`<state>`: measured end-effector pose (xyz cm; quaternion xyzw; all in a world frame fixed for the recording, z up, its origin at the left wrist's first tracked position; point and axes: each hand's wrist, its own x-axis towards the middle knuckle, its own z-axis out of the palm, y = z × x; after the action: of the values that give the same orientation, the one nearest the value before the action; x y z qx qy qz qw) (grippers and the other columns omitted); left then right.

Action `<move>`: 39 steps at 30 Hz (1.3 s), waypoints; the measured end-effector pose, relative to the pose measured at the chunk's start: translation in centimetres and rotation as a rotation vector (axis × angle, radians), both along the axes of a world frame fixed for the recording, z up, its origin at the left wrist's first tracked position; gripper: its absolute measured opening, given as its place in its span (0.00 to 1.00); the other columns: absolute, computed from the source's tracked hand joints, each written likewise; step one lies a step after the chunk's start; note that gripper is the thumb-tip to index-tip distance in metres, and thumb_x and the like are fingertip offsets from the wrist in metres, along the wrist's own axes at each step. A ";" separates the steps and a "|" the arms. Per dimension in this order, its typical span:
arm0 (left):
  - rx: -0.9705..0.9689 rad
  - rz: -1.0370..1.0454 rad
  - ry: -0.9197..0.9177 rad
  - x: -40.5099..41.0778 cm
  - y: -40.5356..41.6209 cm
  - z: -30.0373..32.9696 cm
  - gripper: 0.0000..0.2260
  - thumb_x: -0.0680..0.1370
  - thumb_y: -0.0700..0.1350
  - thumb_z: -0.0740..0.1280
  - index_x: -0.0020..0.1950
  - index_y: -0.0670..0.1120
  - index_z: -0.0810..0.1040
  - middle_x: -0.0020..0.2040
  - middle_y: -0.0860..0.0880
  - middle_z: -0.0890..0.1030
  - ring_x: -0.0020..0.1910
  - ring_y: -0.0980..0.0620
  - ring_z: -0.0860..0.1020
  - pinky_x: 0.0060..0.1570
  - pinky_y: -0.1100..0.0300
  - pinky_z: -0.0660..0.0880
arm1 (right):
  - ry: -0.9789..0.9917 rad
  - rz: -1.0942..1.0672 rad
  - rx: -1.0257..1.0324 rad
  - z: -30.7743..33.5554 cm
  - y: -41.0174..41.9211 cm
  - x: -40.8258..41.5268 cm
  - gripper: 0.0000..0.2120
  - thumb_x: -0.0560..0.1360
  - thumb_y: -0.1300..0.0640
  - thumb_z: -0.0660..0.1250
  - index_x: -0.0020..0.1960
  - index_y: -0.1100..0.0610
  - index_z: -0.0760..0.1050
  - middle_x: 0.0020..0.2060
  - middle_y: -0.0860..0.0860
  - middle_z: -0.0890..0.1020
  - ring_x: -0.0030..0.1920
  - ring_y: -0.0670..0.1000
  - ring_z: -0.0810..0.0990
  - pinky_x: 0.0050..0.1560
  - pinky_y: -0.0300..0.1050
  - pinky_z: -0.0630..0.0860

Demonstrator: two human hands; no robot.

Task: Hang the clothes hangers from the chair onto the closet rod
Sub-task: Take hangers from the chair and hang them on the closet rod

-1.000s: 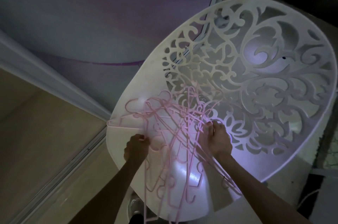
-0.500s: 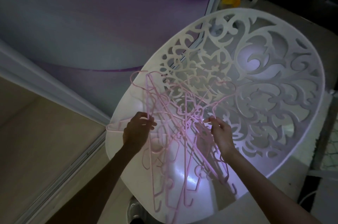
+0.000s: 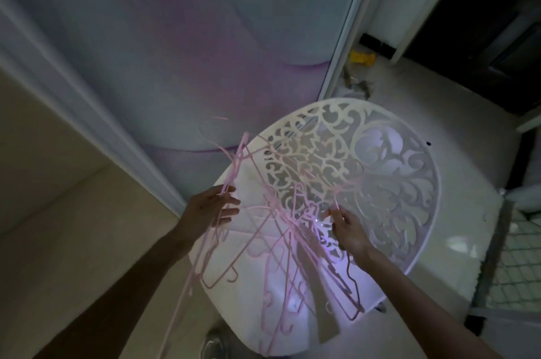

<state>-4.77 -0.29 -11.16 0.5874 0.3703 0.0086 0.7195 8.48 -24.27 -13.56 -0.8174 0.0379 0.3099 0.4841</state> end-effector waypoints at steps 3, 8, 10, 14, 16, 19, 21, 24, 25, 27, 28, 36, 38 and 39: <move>0.018 0.058 0.042 -1.0 0.5 3.5 0.10 0.80 0.37 0.58 0.44 0.48 0.75 0.34 0.49 0.75 0.28 0.53 0.75 0.35 0.65 0.71 | 0.041 0.000 0.085 3.0 0.4 -1.1 0.14 0.82 0.58 0.53 0.45 0.60 0.75 0.13 0.44 0.61 0.14 0.41 0.59 0.16 0.30 0.56; 0.149 0.216 0.067 -4.7 1.3 8.9 0.05 0.80 0.44 0.59 0.49 0.48 0.74 0.32 0.50 0.66 0.22 0.59 0.65 0.22 0.68 0.58 | 0.029 0.036 0.235 9.3 2.1 -4.4 0.08 0.79 0.55 0.60 0.47 0.55 0.77 0.25 0.47 0.67 0.21 0.42 0.62 0.22 0.32 0.60; 0.234 0.221 0.043 -6.2 1.4 10.6 0.07 0.80 0.49 0.60 0.52 0.49 0.76 0.33 0.51 0.68 0.27 0.56 0.65 0.27 0.65 0.59 | -0.006 0.045 0.267 10.7 2.8 -5.5 0.08 0.79 0.55 0.60 0.51 0.54 0.78 0.27 0.48 0.66 0.25 0.44 0.63 0.24 0.32 0.61; 0.294 0.173 0.031 -7.1 1.9 11.1 0.09 0.80 0.48 0.60 0.55 0.49 0.78 0.32 0.51 0.69 0.27 0.57 0.66 0.22 0.71 0.61 | -0.185 -0.031 0.233 10.0 4.1 -5.4 0.12 0.81 0.59 0.56 0.57 0.59 0.77 0.31 0.50 0.69 0.24 0.41 0.68 0.25 0.27 0.64; 0.285 0.177 0.028 -6.9 2.7 10.9 0.09 0.80 0.48 0.62 0.55 0.48 0.78 0.30 0.52 0.70 0.20 0.61 0.67 0.19 0.73 0.59 | -0.268 -0.108 0.248 8.8 4.7 -4.7 0.11 0.81 0.62 0.57 0.58 0.61 0.75 0.37 0.52 0.73 0.23 0.36 0.71 0.27 0.24 0.66; 0.311 0.250 -0.022 -6.9 3.6 9.7 0.11 0.79 0.47 0.63 0.58 0.44 0.79 0.31 0.55 0.74 0.20 0.64 0.69 0.24 0.73 0.63 | -0.336 -0.162 0.159 6.8 3.5 -3.6 0.10 0.81 0.61 0.55 0.56 0.58 0.75 0.33 0.46 0.71 0.26 0.37 0.71 0.29 0.26 0.65; 0.385 0.228 -0.046 -6.9 3.8 8.7 0.12 0.80 0.47 0.61 0.56 0.43 0.79 0.30 0.58 0.74 0.21 0.64 0.68 0.29 0.66 0.63 | -0.330 -0.195 0.085 5.1 2.1 -2.8 0.11 0.81 0.59 0.54 0.50 0.55 0.76 0.30 0.44 0.68 0.29 0.41 0.66 0.32 0.33 0.61; 0.471 0.136 -0.061 -6.7 3.2 6.7 0.10 0.81 0.47 0.59 0.52 0.47 0.79 0.22 0.61 0.73 0.18 0.62 0.66 0.30 0.61 0.60 | -0.341 -0.244 0.055 2.8 0.2 -2.0 0.12 0.81 0.56 0.54 0.43 0.51 0.73 0.28 0.42 0.68 0.28 0.38 0.65 0.31 0.33 0.60; 0.480 0.112 -0.047 -6.7 2.8 6.1 0.09 0.81 0.46 0.58 0.50 0.47 0.78 0.22 0.62 0.73 0.18 0.62 0.67 0.29 0.62 0.60 | -0.336 -0.244 0.100 2.7 0.2 -2.3 0.11 0.81 0.56 0.54 0.42 0.50 0.72 0.26 0.41 0.68 0.24 0.37 0.65 0.28 0.31 0.60; 0.474 0.085 0.002 -6.6 1.8 4.8 0.09 0.81 0.43 0.59 0.46 0.46 0.78 0.21 0.61 0.73 0.17 0.62 0.67 0.26 0.65 0.62 | -0.245 -0.225 0.208 3.3 0.7 -2.8 0.12 0.82 0.58 0.52 0.44 0.53 0.71 0.19 0.43 0.65 0.16 0.39 0.61 0.20 0.28 0.58; 0.466 0.074 0.042 -6.5 1.4 4.1 0.10 0.81 0.41 0.59 0.42 0.46 0.77 0.19 0.58 0.73 0.16 0.61 0.66 0.22 0.67 0.62 | -0.167 -0.213 0.266 3.7 1.1 -3.0 0.13 0.82 0.59 0.50 0.44 0.53 0.71 0.17 0.43 0.63 0.15 0.40 0.59 0.18 0.28 0.57; 0.068 -0.181 0.422 -5.3 -4.7 -0.1 0.12 0.78 0.50 0.64 0.40 0.43 0.70 0.34 0.47 0.74 0.22 0.54 0.73 0.26 0.65 0.63 | -0.008 -0.090 0.454 3.7 3.5 -2.9 0.11 0.83 0.53 0.51 0.49 0.54 0.70 0.19 0.43 0.59 0.19 0.40 0.56 0.20 0.31 0.55; -0.066 -0.231 0.415 -4.8 -7.2 -1.2 0.12 0.79 0.50 0.64 0.40 0.43 0.70 0.43 0.45 0.77 0.24 0.57 0.78 0.29 0.65 0.64 | -0.002 -0.070 0.476 3.8 4.1 -2.6 0.10 0.83 0.54 0.51 0.51 0.55 0.70 0.20 0.44 0.59 0.19 0.41 0.56 0.20 0.32 0.55; -0.145 -0.238 0.392 -4.3 -8.5 -1.9 0.10 0.79 0.48 0.63 0.42 0.43 0.72 0.48 0.44 0.77 0.30 0.53 0.82 0.29 0.64 0.65 | 0.001 -0.063 0.490 3.7 4.1 -2.4 0.09 0.83 0.54 0.52 0.52 0.55 0.69 0.21 0.45 0.58 0.20 0.41 0.55 0.20 0.32 0.54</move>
<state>-9.11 -8.82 -13.05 0.5642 0.4305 -0.2170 0.6703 6.04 -20.13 -9.82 -0.6737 -0.0126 0.2949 0.6775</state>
